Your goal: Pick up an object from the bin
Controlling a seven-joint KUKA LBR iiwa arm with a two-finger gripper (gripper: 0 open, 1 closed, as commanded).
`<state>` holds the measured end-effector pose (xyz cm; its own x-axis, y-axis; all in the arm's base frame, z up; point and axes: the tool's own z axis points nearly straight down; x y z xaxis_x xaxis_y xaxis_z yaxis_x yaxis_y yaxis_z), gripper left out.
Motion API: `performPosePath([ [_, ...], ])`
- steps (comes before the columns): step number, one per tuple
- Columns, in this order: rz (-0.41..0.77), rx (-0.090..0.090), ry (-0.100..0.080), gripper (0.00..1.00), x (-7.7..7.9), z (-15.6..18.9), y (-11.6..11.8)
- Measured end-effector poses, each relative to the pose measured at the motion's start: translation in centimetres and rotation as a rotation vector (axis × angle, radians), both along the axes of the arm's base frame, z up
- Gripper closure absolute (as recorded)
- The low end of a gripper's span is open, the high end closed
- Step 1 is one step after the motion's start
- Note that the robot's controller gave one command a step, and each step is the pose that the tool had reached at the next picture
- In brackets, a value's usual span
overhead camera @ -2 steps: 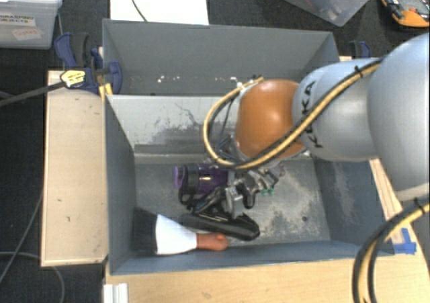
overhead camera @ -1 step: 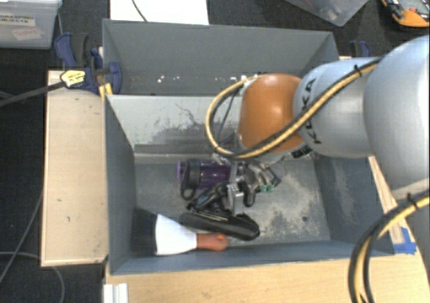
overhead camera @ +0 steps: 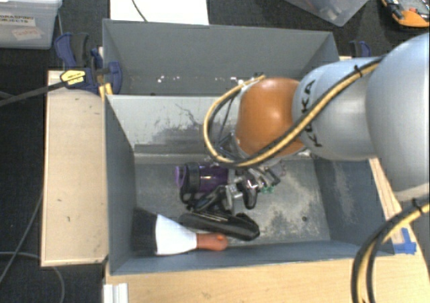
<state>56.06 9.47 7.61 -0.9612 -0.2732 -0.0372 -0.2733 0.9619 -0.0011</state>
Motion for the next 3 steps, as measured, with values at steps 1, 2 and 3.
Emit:
performPosePath([
  [1, -0.091, 0.0, 0.037, 1.0, 1.3, -0.56, -1.0],
  [2, -0.092, 0.001, 0.037, 1.0, 1.3, -0.55, -1.01],
  [3, -0.094, 0.001, 0.035, 1.0, 1.39, -0.17, -0.99],
])
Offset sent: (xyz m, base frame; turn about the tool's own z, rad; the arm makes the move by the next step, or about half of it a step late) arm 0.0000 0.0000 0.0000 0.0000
